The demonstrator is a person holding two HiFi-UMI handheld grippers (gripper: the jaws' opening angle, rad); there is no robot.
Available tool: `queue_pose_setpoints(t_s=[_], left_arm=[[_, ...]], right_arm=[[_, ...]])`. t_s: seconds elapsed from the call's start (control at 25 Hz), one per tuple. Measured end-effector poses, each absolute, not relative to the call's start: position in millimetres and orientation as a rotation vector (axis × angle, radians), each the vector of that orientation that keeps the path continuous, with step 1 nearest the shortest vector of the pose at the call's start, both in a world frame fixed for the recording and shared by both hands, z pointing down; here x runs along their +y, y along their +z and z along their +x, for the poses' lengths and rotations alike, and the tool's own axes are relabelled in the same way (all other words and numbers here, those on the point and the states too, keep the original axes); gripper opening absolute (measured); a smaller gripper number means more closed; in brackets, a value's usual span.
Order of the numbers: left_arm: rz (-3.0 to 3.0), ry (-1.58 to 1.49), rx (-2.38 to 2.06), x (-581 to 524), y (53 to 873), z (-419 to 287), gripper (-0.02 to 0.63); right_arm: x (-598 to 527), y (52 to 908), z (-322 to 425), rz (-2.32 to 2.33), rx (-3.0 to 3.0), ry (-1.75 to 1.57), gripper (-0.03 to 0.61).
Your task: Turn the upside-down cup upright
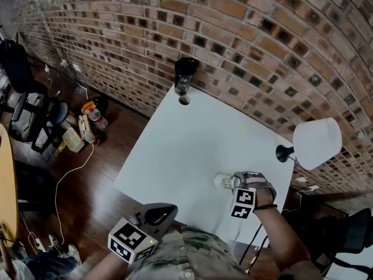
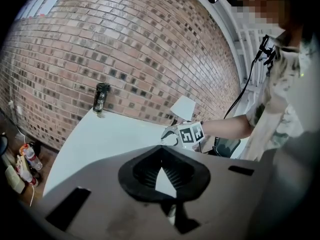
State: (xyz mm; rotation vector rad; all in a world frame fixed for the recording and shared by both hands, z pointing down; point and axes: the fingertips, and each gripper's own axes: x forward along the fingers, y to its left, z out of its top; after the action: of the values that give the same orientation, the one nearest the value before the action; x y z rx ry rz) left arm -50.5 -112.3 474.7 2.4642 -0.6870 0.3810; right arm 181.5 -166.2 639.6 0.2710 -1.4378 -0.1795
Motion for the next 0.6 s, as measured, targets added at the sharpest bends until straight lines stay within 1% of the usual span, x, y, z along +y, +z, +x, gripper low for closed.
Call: queue_pose_setpoints(t_s=[0.36, 0.6], left_arm=[[2.441, 0.341, -0.685, -127, 483, -91, 0.006], [2.408, 0.37, -0.643, -136, 487, -119, 0.006]], right_arm=[[-174, 644, 144, 0.095, -1.296, -0.212, 0.262], [-176, 647, 123, 0.083, -1.298, -0.179, 0.264]])
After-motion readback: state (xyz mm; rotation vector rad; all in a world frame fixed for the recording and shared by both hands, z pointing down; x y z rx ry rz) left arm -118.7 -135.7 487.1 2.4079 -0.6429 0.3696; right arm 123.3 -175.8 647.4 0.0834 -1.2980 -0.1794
